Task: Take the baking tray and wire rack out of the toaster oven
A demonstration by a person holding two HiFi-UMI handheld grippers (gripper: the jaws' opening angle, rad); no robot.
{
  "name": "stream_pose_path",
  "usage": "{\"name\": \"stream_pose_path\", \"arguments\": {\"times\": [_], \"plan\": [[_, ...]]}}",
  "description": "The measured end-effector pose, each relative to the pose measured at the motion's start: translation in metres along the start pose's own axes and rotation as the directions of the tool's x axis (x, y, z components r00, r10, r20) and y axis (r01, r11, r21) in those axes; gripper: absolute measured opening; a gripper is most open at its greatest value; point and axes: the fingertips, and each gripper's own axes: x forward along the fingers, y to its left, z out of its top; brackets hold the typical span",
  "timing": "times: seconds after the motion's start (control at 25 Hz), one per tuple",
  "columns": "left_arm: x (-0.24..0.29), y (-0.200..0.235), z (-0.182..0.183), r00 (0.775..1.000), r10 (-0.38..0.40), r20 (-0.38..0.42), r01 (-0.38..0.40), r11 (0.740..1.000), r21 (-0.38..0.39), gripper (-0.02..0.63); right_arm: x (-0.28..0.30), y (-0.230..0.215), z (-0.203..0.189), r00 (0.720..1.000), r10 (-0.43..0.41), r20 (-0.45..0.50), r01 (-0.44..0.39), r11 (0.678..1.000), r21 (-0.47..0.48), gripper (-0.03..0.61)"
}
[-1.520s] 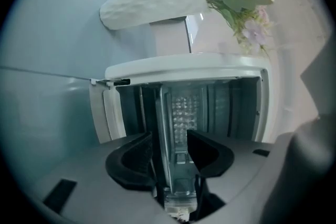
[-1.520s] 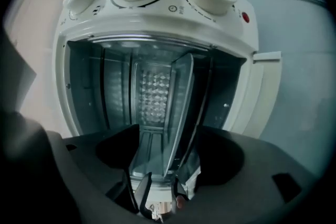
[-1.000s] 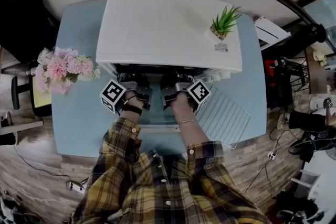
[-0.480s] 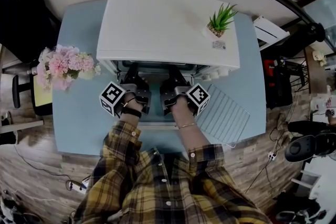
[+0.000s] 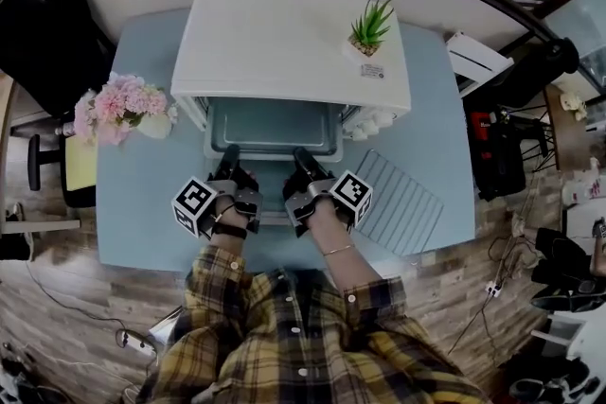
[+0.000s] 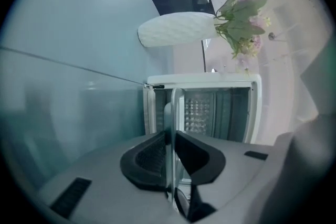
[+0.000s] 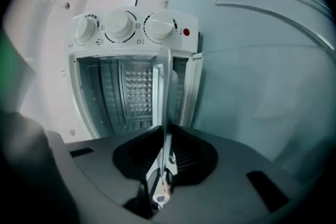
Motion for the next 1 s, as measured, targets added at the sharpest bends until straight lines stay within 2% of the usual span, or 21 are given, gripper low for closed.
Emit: {"name": "stream_pose_path", "arguments": {"times": [0.2, 0.48, 0.76, 1.0], "plan": [[-0.041, 0.007, -0.011, 1.000, 0.018, 0.022, -0.018, 1.000, 0.005, 0.054, -0.036, -0.006, -0.021, 0.998, 0.009, -0.057, -0.008, 1.000, 0.013, 0.066], [-0.099, 0.011, -0.033, 0.999, 0.000, 0.051, -0.002, 0.999, 0.040, 0.060, -0.087, -0.016, -0.044, 0.991, 0.005, -0.135, 0.000, 0.999, 0.038, 0.066], [-0.137, 0.004, -0.058, 0.994, -0.059, 0.088, 0.057, 0.998, 0.031, 0.061, -0.125, -0.009, -0.050, 0.982, 0.050, -0.182, -0.047, 0.999, 0.020, 0.066], [-0.158, -0.001, -0.091, 0.996, -0.072, 0.050, 0.069, 0.996, 0.057, 0.063, -0.162, -0.007, -0.043, 0.981, 0.078, -0.176, -0.074, 0.997, 0.030, 0.066]]}}
